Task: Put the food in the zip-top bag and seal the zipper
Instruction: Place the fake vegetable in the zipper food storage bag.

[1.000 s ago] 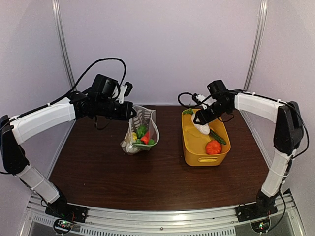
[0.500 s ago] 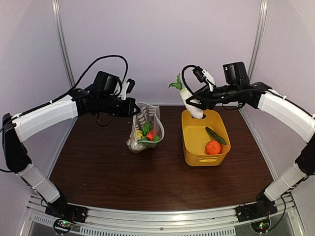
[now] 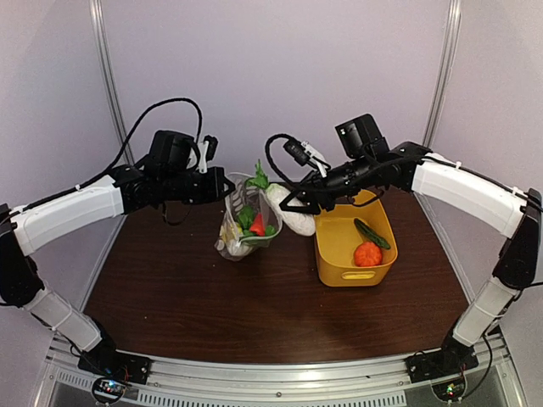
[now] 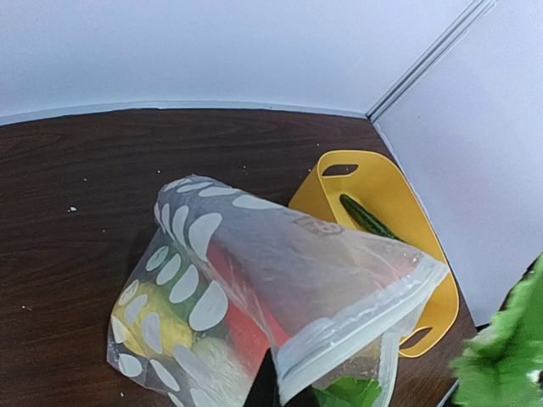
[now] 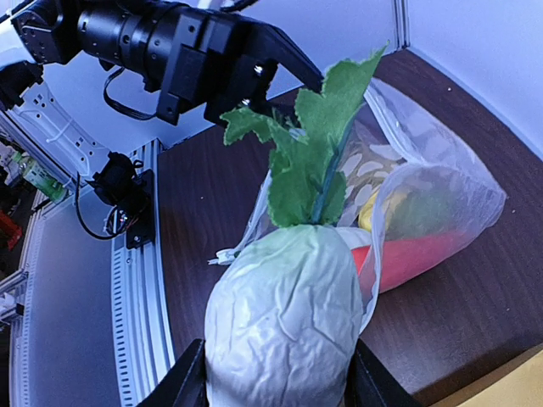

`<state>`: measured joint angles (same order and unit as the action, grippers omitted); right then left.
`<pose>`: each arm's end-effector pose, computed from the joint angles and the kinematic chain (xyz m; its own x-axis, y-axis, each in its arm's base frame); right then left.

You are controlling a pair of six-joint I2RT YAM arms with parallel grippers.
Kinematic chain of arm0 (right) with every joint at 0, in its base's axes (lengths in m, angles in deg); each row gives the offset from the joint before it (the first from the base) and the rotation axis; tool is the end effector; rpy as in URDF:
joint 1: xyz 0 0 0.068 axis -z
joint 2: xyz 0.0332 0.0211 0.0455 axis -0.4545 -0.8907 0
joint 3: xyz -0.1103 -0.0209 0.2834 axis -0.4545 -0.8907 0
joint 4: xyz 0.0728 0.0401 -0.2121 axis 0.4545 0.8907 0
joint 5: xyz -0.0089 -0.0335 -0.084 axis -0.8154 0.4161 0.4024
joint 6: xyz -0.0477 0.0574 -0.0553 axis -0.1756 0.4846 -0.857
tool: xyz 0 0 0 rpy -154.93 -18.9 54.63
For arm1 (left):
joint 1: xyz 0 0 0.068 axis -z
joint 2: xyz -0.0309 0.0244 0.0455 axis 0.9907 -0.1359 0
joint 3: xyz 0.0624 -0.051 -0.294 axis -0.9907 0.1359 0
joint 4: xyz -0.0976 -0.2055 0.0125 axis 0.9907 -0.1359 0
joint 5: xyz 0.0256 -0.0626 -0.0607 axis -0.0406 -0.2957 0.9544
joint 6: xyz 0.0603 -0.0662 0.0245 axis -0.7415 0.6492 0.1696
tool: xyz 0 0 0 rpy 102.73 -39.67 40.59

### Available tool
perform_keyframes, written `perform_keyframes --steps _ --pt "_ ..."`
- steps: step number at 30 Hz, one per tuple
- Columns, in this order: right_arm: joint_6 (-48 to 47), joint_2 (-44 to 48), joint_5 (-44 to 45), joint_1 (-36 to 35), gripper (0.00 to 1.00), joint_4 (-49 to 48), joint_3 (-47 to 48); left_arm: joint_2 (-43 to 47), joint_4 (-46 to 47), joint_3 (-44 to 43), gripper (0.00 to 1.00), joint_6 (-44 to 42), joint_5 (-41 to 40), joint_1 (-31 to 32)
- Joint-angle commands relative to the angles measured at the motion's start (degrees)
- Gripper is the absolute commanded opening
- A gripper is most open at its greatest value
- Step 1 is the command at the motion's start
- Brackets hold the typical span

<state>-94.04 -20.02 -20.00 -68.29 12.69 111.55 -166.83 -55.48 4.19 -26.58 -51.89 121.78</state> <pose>0.2325 0.2764 0.3838 -0.3609 -0.3925 -0.8460 -0.9318 0.1899 0.3094 0.2646 -0.2253 0.3542 -0.7096 -0.2012 -0.6752 0.3090 0.7724 -0.5549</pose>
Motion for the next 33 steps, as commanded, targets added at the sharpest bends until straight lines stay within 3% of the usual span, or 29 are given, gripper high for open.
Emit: perform_keyframes --steps 1,5,14,21,33 --pt "7.43 -2.52 -4.44 -0.34 0.18 1.62 0.26 4.34 10.54 2.4 0.0 1.69 -0.46 -0.22" --pt "9.65 -4.82 -3.18 -0.4 0.19 1.37 0.47 4.91 14.54 3.62 0.0 0.04 5.14 -0.14" --pt "12.17 -7.15 -1.79 -1.11 0.21 1.26 1.13 3.49 15.23 5.56 0.0 0.86 5.77 -0.02" --pt "20.1 -10.14 -11.35 -1.54 0.23 -3.68 0.86 -0.11 14.76 6.02 0.0 0.88 3.95 1.05" --pt "21.76 -5.31 -10.1 -2.91 0.23 -6.7 -3.92 -0.27 13.56 5.59 0.0 0.35 -0.93 1.1"
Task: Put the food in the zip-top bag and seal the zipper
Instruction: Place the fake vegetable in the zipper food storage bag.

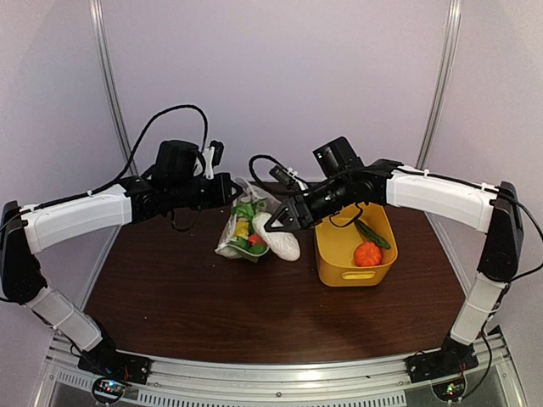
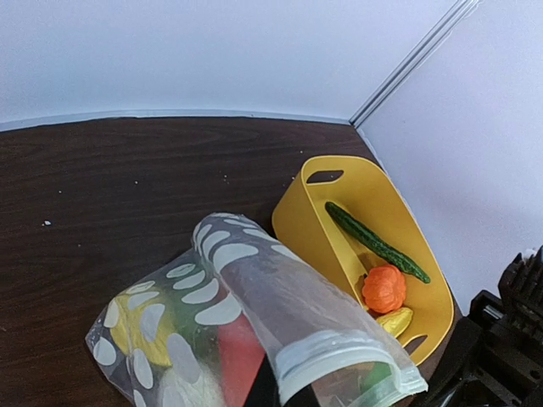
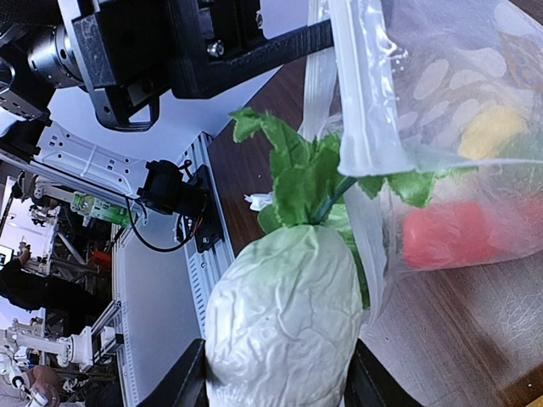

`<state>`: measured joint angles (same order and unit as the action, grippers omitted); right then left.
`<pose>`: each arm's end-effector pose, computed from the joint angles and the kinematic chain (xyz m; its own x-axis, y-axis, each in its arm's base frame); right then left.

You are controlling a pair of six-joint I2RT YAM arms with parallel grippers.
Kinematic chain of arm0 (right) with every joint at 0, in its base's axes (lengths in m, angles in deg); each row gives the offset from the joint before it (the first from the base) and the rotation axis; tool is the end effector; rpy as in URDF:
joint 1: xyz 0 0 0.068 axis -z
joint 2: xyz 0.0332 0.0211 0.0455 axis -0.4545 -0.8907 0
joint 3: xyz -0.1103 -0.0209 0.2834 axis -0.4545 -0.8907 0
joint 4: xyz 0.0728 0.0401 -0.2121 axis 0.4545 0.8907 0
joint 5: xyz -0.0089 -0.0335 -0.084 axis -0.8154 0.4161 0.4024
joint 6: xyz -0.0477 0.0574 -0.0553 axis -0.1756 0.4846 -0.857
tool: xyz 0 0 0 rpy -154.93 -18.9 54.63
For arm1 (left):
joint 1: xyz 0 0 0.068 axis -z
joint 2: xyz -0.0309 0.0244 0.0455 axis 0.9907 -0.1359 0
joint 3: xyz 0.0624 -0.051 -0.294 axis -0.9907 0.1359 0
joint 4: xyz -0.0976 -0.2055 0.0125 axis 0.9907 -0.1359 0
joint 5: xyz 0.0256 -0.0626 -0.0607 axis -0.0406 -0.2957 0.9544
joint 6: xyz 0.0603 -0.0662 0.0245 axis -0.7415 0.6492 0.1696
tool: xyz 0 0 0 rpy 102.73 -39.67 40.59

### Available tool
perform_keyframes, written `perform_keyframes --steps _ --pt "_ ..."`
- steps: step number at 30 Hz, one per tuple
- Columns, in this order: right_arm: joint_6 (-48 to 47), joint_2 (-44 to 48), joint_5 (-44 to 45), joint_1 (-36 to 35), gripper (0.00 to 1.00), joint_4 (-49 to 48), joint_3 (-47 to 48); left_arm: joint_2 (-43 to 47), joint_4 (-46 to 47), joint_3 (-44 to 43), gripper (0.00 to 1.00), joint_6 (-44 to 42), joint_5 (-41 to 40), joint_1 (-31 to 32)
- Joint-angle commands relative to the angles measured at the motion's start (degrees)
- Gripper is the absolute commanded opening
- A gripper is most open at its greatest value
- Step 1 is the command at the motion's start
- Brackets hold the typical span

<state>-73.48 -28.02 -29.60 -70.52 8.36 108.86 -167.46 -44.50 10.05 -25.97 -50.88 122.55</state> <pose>0.2368 0.3132 0.3336 -0.6998 -0.4168 -0.5802 -0.6915 0.1912 0.6966 0.2681 -0.2363 0.3409 -0.6817 -0.2277 -0.6953 0.3548 0.7282 -0.5864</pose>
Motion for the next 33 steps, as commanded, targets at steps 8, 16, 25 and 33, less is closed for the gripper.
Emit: perform_keyframes --steps 8,16,25,33 --pt "-4.89 3.44 -1.87 -4.25 0.21 0.92 0.7 2.11 1.05 0.18 0.0 0.23 -8.83 0.33" --pt "-7.28 3.04 0.99 -3.89 0.18 3.1 2.98 2.3 2.4 0.78 0.0 -0.66 -7.36 0.31" --pt "-3.51 -3.38 12.73 -1.8 0.2 7.36 8.86 3.18 4.39 3.12 0.0 0.13 -5.03 0.33" --pt "4.72 -5.88 7.06 -0.46 0.22 3.19 8.19 5.5 6.87 5.62 0.0 1.8 -6.13 0.33"
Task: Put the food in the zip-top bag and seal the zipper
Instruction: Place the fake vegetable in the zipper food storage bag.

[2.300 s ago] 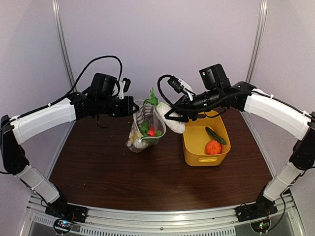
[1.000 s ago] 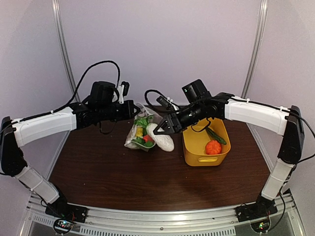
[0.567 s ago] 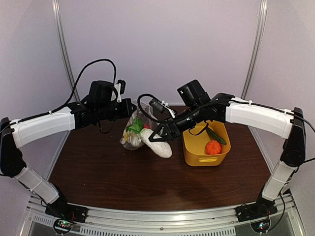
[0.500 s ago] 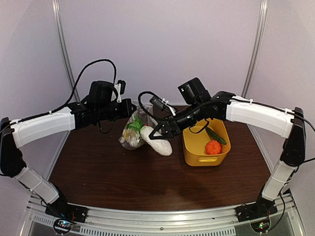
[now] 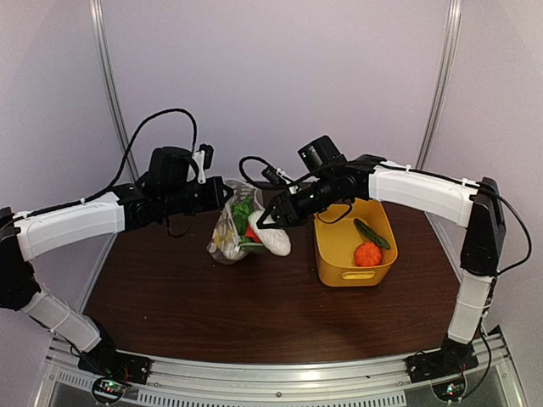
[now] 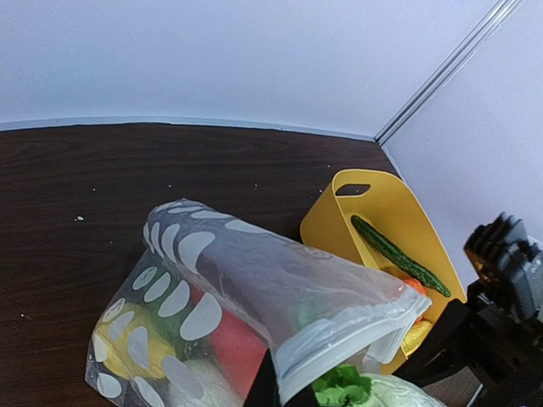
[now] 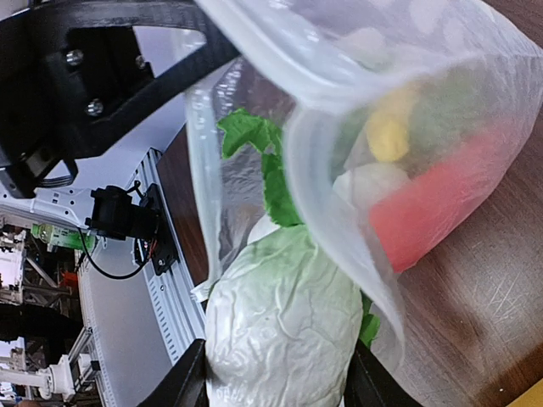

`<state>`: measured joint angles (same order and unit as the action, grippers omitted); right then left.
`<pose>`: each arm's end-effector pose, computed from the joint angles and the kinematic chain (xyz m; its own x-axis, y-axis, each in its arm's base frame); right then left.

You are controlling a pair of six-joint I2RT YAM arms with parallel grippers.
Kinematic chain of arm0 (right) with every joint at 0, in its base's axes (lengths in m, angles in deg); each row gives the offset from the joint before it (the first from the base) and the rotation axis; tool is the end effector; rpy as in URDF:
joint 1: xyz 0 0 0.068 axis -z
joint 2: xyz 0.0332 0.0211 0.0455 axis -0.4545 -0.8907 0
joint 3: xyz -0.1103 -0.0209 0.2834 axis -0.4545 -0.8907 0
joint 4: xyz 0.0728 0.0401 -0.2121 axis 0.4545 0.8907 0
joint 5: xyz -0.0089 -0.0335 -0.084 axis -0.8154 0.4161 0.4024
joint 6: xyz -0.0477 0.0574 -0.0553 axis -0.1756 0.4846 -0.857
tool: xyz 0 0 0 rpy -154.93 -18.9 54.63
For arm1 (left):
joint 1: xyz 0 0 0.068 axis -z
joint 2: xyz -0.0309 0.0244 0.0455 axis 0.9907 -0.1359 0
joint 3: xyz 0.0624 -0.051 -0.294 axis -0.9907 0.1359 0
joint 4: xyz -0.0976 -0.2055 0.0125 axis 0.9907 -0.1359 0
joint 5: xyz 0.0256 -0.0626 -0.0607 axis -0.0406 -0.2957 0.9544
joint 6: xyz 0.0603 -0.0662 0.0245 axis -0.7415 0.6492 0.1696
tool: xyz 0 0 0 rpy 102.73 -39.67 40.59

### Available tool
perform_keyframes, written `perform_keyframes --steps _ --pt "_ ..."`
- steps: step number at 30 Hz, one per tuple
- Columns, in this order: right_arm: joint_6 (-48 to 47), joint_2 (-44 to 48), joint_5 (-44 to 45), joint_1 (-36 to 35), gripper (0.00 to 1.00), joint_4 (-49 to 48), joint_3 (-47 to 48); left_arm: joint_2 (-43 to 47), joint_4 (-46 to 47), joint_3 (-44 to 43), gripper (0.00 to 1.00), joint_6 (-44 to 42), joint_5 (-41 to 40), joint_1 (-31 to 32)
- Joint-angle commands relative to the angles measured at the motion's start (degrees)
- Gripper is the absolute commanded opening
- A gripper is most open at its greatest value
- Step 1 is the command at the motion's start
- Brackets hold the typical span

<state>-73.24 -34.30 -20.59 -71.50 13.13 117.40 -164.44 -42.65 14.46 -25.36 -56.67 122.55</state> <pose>0.2621 0.3345 0.3238 -0.7192 -0.4066 -0.5634 -0.6909 0.3330 0.6417 0.2621 -0.2202 0.3351 -0.6385 -0.2776 -0.7178 0.2978 0.7709 -0.5631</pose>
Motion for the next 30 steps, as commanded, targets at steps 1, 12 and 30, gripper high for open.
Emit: perform_keyframes --steps 1,12,30 --pt "4.84 0.32 -2.45 0.52 0.23 -1.82 -0.7 2.45 5.13 1.23 0.0 1.11 -0.12 0.33" --pt "13.24 -0.19 3.92 1.25 0.19 -4.68 -0.7 0.3 7.69 0.75 0.0 1.42 6.66 0.74" --pt "3.83 -2.14 22.83 -0.03 0.08 -2.31 5.29 -1.98 6.59 -1.13 0.0 11.4 6.79 2.36"
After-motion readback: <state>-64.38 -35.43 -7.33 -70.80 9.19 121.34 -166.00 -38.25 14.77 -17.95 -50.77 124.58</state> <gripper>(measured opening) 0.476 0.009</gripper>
